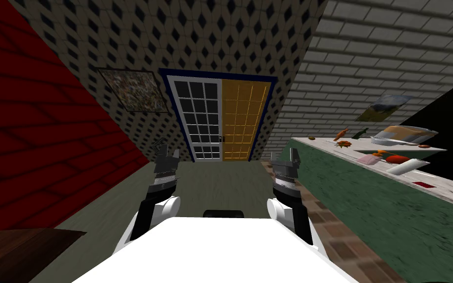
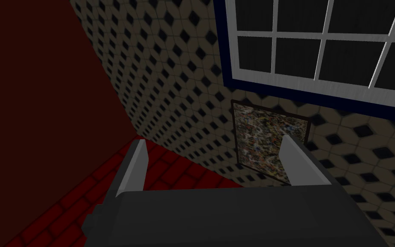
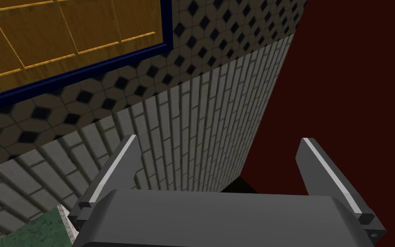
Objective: Pull the door open
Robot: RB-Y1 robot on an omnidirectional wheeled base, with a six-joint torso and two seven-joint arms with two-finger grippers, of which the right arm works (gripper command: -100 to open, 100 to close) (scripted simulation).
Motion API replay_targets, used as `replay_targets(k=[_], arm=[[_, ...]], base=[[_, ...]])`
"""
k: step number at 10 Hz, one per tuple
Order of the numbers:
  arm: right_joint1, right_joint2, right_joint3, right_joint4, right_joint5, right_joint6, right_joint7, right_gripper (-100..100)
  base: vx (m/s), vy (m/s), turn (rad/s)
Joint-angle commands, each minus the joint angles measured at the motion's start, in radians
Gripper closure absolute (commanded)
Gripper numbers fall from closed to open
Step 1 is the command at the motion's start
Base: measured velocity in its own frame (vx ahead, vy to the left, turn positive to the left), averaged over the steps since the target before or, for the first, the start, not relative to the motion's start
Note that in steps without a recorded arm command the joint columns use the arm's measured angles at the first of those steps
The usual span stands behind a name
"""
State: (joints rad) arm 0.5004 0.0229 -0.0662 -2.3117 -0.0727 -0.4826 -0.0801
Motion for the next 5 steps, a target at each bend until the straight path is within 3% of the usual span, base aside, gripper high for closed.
replay_targets(k=[1,5], arm=[[-0.010,-0.011,0.008,0.031,-0.010,-0.008,-0.028,-100],[-0.037,-0.038,0.030,0.115,-0.037,-0.029,-0.103,-100]], base=[[0.105,0.018,0.024],[0.179,0.044,0.018]])
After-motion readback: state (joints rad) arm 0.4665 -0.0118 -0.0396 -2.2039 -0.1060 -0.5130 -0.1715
